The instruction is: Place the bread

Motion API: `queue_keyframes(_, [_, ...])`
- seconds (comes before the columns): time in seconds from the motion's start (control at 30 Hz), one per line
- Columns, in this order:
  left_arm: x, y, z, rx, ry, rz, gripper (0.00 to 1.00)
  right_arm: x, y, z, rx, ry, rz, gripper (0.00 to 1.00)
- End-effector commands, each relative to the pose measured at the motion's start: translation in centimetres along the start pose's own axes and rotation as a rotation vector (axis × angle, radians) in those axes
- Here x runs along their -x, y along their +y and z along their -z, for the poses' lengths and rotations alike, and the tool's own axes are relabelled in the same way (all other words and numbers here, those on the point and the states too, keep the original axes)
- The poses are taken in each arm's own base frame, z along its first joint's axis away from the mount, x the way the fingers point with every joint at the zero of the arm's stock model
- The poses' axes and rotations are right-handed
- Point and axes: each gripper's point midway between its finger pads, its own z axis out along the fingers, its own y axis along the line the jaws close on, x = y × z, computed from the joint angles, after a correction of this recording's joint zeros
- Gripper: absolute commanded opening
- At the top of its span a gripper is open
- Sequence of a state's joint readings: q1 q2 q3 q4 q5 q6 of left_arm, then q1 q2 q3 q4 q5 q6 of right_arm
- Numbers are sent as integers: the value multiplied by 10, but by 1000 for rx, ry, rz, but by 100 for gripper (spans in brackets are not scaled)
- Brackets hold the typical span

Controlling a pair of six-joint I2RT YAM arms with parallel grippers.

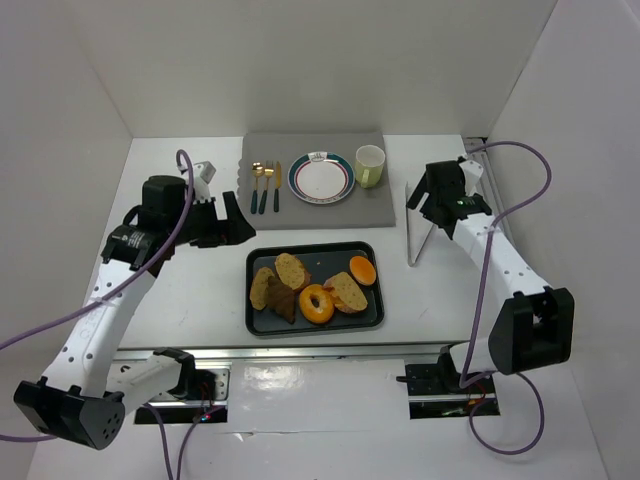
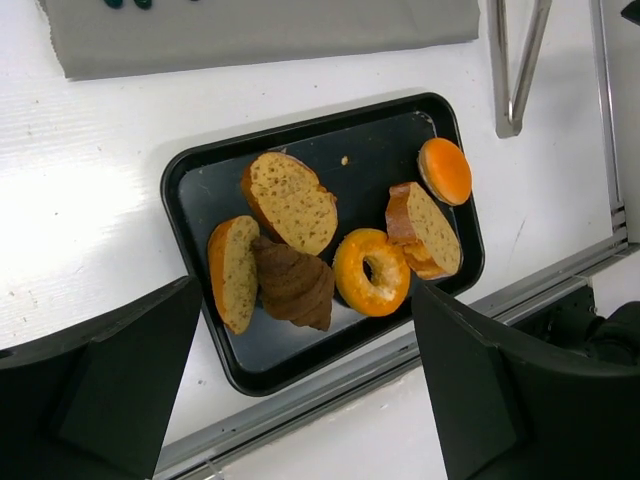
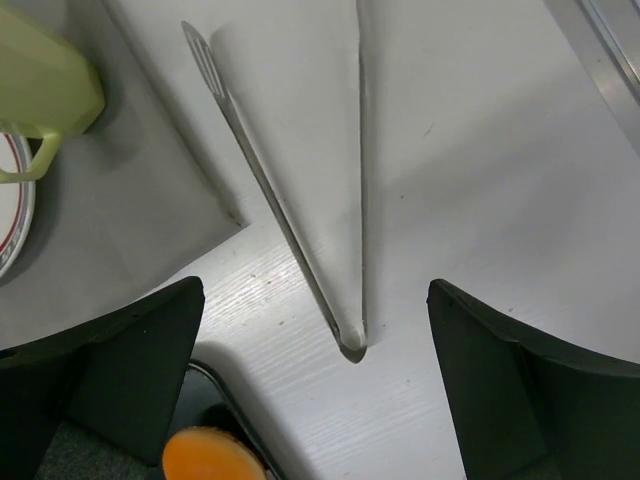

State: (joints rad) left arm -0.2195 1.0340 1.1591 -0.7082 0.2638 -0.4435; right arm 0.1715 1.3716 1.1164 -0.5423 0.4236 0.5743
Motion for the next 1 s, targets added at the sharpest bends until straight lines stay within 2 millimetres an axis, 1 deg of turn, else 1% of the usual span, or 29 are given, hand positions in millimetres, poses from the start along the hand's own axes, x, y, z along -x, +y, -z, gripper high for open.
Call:
queue_keyframes(0.0, [18, 0, 7, -1, -50, -22, 100, 18, -6, 8, 1, -72, -21, 100])
queue_keyframes(0.03, [18, 0, 7, -1, -50, -22, 100, 16, -12, 5, -14, -67, -25, 100])
queue_keyframes(0.07, [20, 3, 8, 7, -56, -15, 100, 15, -13, 8, -12, -70, -27, 100])
queue_keyframes(0.17, [19, 0, 8, -11, -49, -16, 100, 18, -27, 4, -42, -62, -48, 100])
queue_keyframes(0.2, [19, 0, 8, -11, -49, -16, 100, 15, -27, 4, -38, -48, -44, 100])
queue_keyframes(0.23, [18, 1, 5, -8, -41, -22, 100, 11, -32, 2, -47, -29, -46, 100])
queue_keyframes(0.27, [22, 1, 7, 1, -55, -25, 100, 11, -32, 2, -47, -29, -46, 100])
queue_keyframes(0.3, [22, 5, 8, 13, -51, -15, 100, 2, -34, 0, -44, -5, -28, 100])
queue_keyframes(0.37, [21, 7, 5, 16, -42, -12, 100, -6, -35, -1, -30, 6, -9, 100])
queue_keyframes(0.4, [22, 9, 6, 23, -47, -6, 100, -14, -36, -2, -18, 22, 3, 100])
queue_keyframes(0.47, [20, 7, 4, 6, -32, -3, 100, -26, -36, -6, 1, 49, 33, 100])
queue_keyframes(0.5, [20, 7, 4, 6, -32, -3, 100, -38, -38, -9, 11, 76, 55, 100])
queue_keyframes(0.53, [20, 6, 4, -3, -29, -3, 100, -46, -34, -10, 42, 98, 64, 100])
queue_keyframes(0.57, [20, 5, 4, -3, -29, 6, 100, -48, -31, -12, 54, 91, 67, 100])
queue_keyframes(0.6, [20, 5, 4, -3, -29, 6, 100, -57, -32, -15, 67, 106, 86, 100])
queue_keyframes(0.63, [16, 7, 2, 1, -19, 10, 100, -62, -28, -15, 89, 112, 102, 100])
queue_keyframes(0.67, [16, 7, 2, 1, -19, 10, 100, -63, -26, -19, 90, 113, 115, 100])
queue_keyframes(0.73, [16, 7, 2, 1, -19, 10, 100, -72, -18, -25, 138, 140, 141, 100])
queue_keyframes(0.77, [16, 5, 2, -8, -16, 19, 100, -79, -15, -30, 152, 158, 183, 100])
queue_keyframes(0.8, [16, 5, 2, -8, -16, 19, 100, -82, -12, -32, 159, 163, 204, 100])
queue_keyframes(0.83, [16, 4, -1, -18, -13, 19, 100, -85, -10, -40, 151, 180, 230, 100])
queue_keyframes(0.9, [16, 2, -1, -27, -9, 28, 100, -86, -5, -46, 135, 175, 263, 100])
queue_keyframes(0.93, [15, 3, -3, -27, -9, 37, 100, -91, -10, -55, 103, 192, 284, 100])
queue_keyframes(0.97, [14, 1, -2, -36, -6, 37, 100, -89, -5, -59, 100, 180, 289, 100])
